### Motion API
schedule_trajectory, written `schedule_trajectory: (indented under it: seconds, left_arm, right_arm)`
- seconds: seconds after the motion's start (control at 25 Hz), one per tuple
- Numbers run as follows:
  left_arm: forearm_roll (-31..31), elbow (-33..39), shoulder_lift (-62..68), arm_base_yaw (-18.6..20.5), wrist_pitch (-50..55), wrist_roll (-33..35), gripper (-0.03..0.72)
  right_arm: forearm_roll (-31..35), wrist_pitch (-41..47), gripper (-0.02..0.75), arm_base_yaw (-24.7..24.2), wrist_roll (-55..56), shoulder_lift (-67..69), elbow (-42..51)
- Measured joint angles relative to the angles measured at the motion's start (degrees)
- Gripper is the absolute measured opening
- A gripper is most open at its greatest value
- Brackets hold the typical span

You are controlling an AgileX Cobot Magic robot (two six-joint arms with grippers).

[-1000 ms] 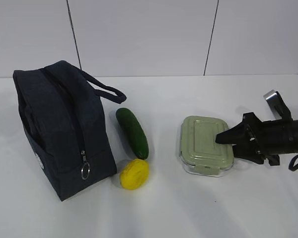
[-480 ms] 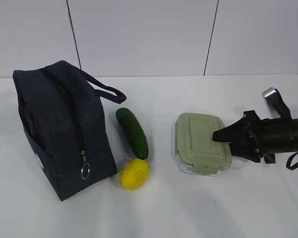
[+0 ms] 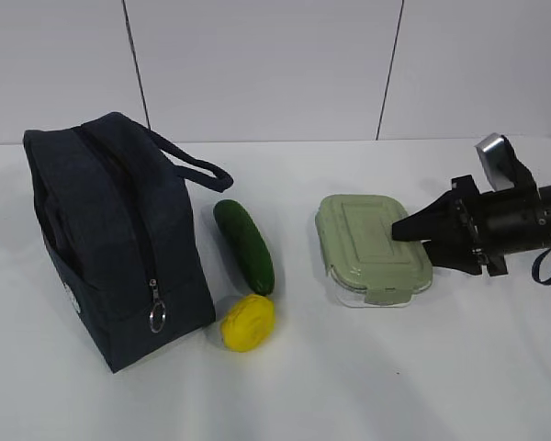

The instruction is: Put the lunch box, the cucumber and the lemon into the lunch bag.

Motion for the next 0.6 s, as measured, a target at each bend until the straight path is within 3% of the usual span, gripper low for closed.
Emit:
schedule_trajectory:
  seconds: [0.24,0.6]
  left_arm:
    - [0.0,-1.0,5.4,0.0,-0.4,0.0,0.374]
    - [-5.8,-7.1,15.4,0.0,-1.6,2.5,0.374]
  right_arm:
    - [-8.0,1.1,0.397,0.0,8.0,-3.4,-5.3]
    - [-15.4,2.1,0.397,0.0,15.1,-7.0,-10.6]
